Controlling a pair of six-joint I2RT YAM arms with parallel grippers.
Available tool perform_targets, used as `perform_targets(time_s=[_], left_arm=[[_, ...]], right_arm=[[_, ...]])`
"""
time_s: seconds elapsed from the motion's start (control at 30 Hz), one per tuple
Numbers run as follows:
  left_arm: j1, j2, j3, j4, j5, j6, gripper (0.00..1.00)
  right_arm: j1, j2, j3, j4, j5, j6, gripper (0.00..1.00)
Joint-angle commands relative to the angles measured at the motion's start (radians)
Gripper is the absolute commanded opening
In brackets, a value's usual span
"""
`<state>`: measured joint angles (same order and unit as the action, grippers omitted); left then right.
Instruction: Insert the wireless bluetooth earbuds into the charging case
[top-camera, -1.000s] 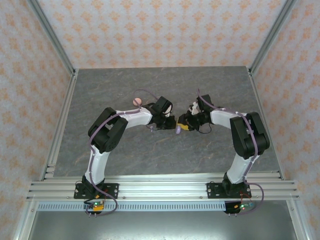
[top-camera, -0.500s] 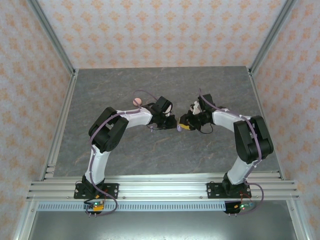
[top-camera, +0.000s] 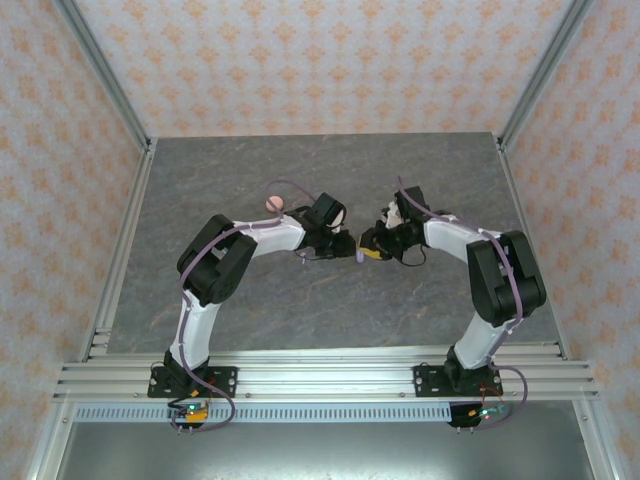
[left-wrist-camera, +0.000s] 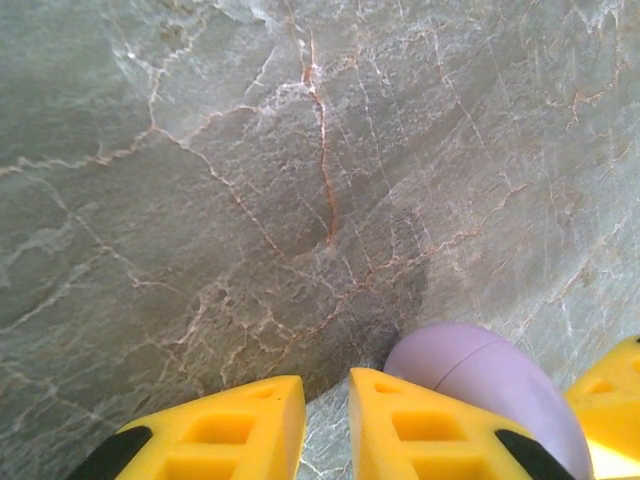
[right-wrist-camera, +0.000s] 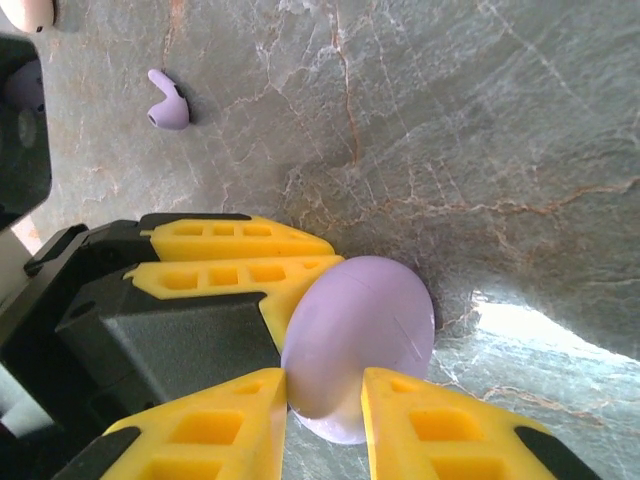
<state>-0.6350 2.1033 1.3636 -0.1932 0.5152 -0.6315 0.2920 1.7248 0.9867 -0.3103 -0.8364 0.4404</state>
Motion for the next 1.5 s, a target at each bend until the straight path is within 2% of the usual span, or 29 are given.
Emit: perform_targets(time_s=[0.0, 0.1, 0.33, 0.37, 0.73, 1.2, 1.47], left_arm=[[-0.012, 0.029, -0.048, -0.022, -0.160, 0.015, 0.24], [-0.013, 0.027, -0.052, -0.029, -0.151, 0.026, 0.22], [-0.014, 0.008, -0.070, -0.034, -0.165, 0.030, 0.01], [-0.014, 0.003, -0.073, -0.035, -0.171, 0.032, 0.00], [-0.017, -0.050, -0.085, -0.111, -0.282, 0.056, 0.00], [-0.040, -0.121, -0.093, -0.195, -0.365, 0.121, 0.00], [-0.041, -0.238, -0.095, -0.192, -0.355, 0.150, 0.00]], right_arm=[[0.031, 0.038, 0.037, -0.006, -0.021, -0.018, 0.27], [0.034, 0.045, 0.050, -0.009, -0.026, -0.019, 0.27], [0.055, 0.045, 0.081, -0.038, -0.021, -0.034, 0.27], [0.056, 0.047, 0.084, -0.040, -0.020, -0.034, 0.27], [0.061, 0.066, 0.100, -0.050, -0.004, -0.037, 0.26], [0.080, 0.102, 0.154, -0.096, 0.022, -0.055, 0.27], [0.080, 0.013, 0.115, -0.092, 0.137, -0.039, 0.29]])
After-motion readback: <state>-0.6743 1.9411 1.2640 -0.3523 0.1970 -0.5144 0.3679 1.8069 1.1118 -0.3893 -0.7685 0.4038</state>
